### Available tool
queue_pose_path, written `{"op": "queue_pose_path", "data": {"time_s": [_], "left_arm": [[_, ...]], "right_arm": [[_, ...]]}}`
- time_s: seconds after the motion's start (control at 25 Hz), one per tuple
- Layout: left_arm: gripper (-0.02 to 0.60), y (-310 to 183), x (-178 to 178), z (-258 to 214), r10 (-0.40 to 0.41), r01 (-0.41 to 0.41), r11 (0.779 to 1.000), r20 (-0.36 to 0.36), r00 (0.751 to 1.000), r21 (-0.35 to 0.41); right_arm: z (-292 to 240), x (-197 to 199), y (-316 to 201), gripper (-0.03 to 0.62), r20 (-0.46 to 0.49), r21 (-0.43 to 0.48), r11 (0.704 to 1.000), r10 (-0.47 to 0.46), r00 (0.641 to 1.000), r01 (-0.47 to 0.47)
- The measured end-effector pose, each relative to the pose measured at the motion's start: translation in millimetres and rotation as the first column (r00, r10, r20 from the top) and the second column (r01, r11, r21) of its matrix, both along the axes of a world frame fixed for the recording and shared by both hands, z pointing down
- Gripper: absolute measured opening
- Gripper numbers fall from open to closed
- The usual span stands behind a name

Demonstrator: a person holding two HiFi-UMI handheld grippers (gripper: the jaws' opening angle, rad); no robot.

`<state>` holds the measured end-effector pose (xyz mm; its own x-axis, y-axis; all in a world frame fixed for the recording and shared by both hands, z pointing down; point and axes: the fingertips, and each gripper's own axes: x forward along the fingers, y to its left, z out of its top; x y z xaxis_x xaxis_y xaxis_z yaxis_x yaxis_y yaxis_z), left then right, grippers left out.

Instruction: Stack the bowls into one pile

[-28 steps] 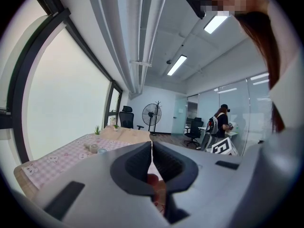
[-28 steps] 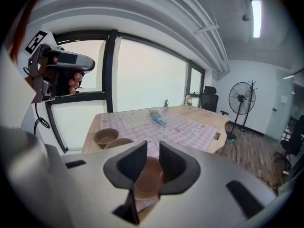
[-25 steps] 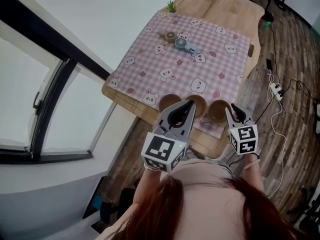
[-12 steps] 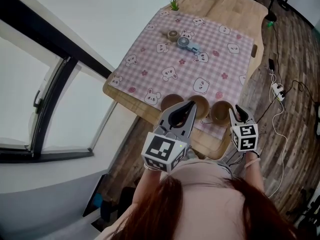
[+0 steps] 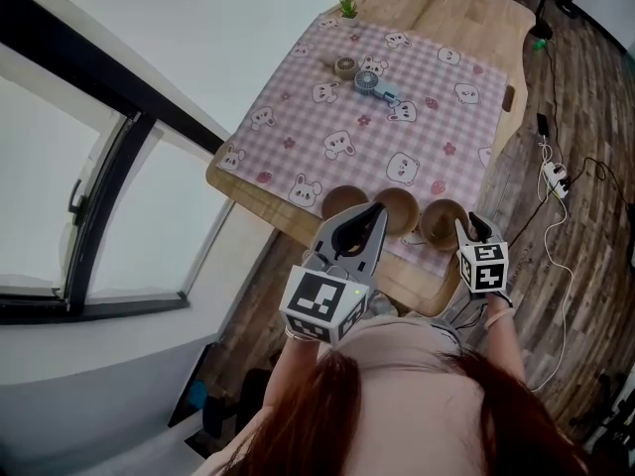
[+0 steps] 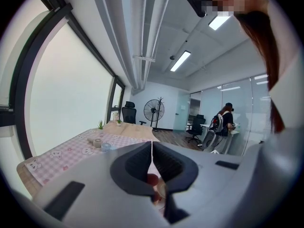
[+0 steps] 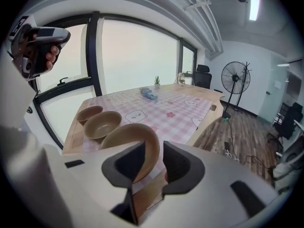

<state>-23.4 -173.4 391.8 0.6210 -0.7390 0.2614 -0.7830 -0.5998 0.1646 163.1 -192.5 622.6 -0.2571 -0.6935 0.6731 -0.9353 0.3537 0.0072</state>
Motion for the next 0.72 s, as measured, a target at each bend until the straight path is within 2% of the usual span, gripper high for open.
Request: {"op": "queue_pose_path", "data": {"time_s": [0.56, 0.72], "left_arm": [[0.012, 2, -5, 7, -0.017, 0.017, 1.000, 0.021, 1.000, -0.012], [0.012, 4, -4, 5, -0.024, 0.025, 1.000, 0.017, 1.000, -0.013]], "right_arm": [[27, 4, -1, 0.104, 0.052, -0.067, 0.996, 0.057, 0.997, -0.054], [28, 5, 0, 0.061, 0.047, -0.069, 0.996, 0.066, 0.997, -0.063]]}}
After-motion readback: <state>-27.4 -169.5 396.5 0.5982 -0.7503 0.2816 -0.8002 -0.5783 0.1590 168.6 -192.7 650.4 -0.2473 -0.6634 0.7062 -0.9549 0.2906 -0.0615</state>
